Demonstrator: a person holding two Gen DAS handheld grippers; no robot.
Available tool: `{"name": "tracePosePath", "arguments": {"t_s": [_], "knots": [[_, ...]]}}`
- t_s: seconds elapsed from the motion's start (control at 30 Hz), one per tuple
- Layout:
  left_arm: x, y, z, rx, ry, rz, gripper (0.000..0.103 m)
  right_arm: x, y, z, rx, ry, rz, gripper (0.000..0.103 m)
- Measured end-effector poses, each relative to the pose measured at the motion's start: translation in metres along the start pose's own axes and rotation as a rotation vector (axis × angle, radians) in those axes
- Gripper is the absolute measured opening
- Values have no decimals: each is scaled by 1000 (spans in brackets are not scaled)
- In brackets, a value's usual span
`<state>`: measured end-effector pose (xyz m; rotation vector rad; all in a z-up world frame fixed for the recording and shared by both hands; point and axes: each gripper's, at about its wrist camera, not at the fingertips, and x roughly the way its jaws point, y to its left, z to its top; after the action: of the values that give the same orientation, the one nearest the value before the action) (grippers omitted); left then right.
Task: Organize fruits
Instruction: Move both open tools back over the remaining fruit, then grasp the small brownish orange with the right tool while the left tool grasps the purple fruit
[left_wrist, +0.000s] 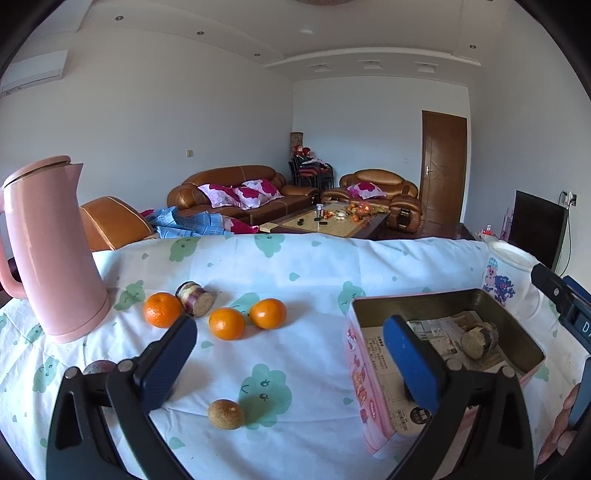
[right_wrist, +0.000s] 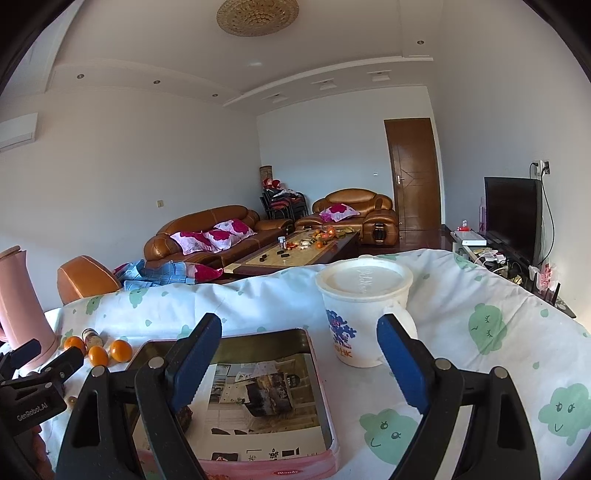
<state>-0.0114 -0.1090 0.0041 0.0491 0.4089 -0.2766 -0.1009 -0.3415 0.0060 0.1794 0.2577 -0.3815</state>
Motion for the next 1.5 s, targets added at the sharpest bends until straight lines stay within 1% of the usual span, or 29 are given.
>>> {"name": "tracePosePath", "arguments": {"t_s": [0.23,0.43,0.6,0.8,1.07,1.23,1.3,1.4,1.5], "knots": [[-5,22,-3,-1,2,0,103,-8,18,-5,-27,13,8,87],[-7,43,-4,-9,12,5,103,-11,35,-10,18,55,56,87],[-8,58,-5,10,11,21,103,-16,67,-17,5,82,100,87],[-9,86,-6,-5,19,44,103,-18,111,-25,-23,107,150,87],[-2,127,-7,-20,69,53,103,-16,158,-33,-63,144,205,87],[1,157,-8,-45,105,75,103,-4,184,-39,-81,233,255,87],[2,167,-9,-44,122,62,103,-2,195,-42,-104,254,280,87],[5,181,-10,-13,154,50,103,2,215,-48,-174,295,299,87],[13,194,-12,14,204,39,103,8,233,-53,-229,349,335,87]]}}
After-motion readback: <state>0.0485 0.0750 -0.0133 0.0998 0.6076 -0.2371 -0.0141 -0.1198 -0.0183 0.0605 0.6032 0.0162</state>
